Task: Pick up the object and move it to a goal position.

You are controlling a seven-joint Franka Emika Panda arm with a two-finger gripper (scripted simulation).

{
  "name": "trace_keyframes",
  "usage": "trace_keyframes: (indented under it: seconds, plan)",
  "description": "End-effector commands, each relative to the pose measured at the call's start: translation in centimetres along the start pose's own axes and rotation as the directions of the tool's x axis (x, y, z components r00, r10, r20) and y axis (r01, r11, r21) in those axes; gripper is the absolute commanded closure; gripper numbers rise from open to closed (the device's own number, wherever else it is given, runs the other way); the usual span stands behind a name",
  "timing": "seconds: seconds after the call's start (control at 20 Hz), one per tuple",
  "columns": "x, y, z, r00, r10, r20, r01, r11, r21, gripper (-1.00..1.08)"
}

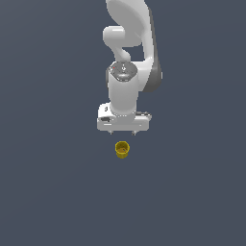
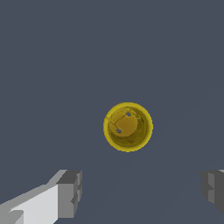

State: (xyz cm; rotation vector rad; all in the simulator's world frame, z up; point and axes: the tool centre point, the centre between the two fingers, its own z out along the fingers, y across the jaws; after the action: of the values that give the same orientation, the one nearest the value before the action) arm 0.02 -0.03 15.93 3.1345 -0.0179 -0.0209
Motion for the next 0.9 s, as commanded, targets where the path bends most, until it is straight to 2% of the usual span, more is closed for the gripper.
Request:
trace_keyframes:
  seconds: [0.0, 0.45, 0.85]
  plan:
    - [0.0, 0.0, 0.0, 1.000, 0.000, 0.000, 0.000, 1.000, 0.000, -0.92]
    - [1.5, -2.9, -1.9, 0.998, -0.039, -0.054, 0.040, 0.999, 0.010, -0.92]
    - [1.5, -2.8, -1.7, 0.997, -0.050, -0.053, 0.050, 0.999, 0.009, -0.92]
